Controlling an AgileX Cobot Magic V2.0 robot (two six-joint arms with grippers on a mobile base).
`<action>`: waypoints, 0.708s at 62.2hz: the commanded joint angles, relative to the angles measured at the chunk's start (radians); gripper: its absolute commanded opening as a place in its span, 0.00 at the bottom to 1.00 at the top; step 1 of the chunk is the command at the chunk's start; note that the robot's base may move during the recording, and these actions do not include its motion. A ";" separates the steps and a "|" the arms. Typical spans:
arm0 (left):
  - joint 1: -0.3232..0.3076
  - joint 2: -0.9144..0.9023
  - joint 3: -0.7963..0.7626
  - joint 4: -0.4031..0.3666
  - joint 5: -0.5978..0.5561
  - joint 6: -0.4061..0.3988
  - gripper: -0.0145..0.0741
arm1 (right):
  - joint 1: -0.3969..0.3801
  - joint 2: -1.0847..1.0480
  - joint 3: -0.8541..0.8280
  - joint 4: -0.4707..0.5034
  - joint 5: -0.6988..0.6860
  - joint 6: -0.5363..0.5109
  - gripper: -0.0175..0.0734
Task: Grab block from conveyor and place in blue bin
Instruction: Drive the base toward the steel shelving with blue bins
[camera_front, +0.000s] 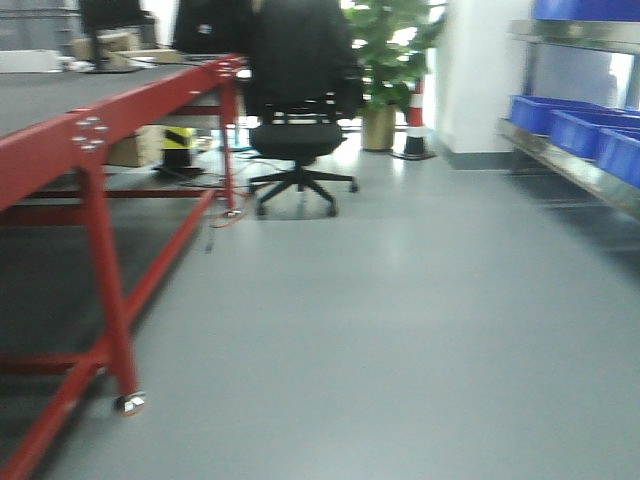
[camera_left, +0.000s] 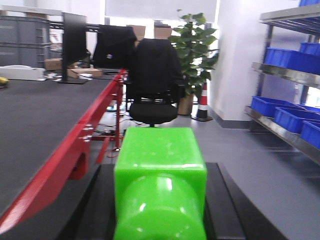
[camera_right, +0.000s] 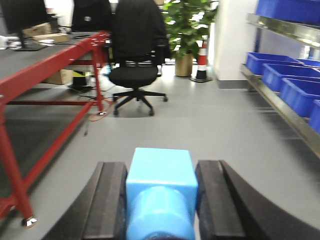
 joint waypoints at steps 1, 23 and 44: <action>-0.005 -0.002 0.001 0.002 -0.018 0.002 0.04 | 0.003 -0.005 -0.004 -0.004 -0.022 0.000 0.01; -0.005 -0.002 0.001 0.002 -0.018 0.002 0.04 | 0.003 -0.005 -0.004 -0.004 -0.022 0.000 0.01; -0.005 -0.002 0.001 0.002 -0.018 0.002 0.04 | 0.003 -0.005 -0.004 -0.004 -0.022 0.000 0.01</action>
